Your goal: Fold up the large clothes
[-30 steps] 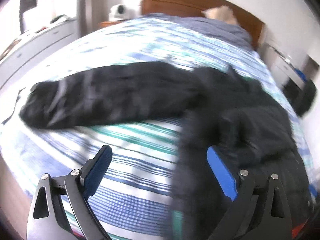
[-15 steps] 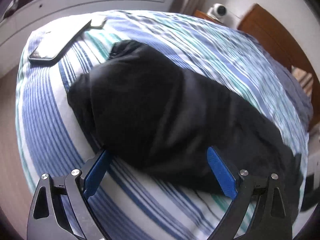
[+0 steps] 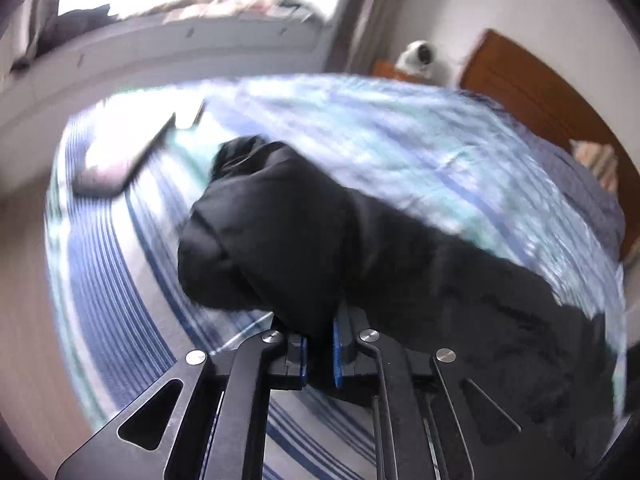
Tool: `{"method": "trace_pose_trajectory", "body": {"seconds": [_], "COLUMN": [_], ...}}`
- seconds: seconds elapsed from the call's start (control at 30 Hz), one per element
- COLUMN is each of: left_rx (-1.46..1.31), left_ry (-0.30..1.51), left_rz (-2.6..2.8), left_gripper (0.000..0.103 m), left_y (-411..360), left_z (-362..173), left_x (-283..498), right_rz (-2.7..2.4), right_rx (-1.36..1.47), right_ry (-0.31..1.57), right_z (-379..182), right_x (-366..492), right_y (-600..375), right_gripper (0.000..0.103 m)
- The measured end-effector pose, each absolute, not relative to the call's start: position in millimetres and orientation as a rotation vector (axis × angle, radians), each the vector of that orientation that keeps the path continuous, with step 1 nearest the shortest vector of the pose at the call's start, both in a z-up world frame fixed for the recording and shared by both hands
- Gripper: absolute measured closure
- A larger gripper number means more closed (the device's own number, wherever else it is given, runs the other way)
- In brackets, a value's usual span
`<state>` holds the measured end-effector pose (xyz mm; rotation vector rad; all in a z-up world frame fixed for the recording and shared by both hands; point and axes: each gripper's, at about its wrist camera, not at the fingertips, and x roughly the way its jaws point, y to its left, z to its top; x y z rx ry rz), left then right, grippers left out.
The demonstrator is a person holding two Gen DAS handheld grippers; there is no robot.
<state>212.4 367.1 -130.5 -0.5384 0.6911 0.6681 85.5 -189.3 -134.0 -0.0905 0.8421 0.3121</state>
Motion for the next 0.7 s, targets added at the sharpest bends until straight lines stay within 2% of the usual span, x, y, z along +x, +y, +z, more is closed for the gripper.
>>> {"method": "trace_pose_trajectory", "body": {"seconds": [0.2, 0.33, 0.53, 0.7], "left_rx": [-0.119, 0.128, 0.355, 0.434], "left_ry": [0.532, 0.445, 0.439, 0.538], "left_rz": [0.473, 0.277, 0.017, -0.130], "left_gripper": [0.097, 0.097, 0.097, 0.097], "left_y": [251, 151, 22, -50], "left_z": [-40, -9, -22, -73], "left_x": [217, 215, 201, 200], "right_rz": [0.307, 0.298, 0.278, 0.251], "right_rx": [-0.057, -0.032, -0.008, 0.041], "right_ry": [0.818, 0.815, 0.782, 0.783], "right_z": [-128, -126, -116, -116], "right_x": [81, 81, 76, 77], "right_y": [-195, -201, -213, -228], "right_gripper": [0.028, 0.028, 0.029, 0.028]}}
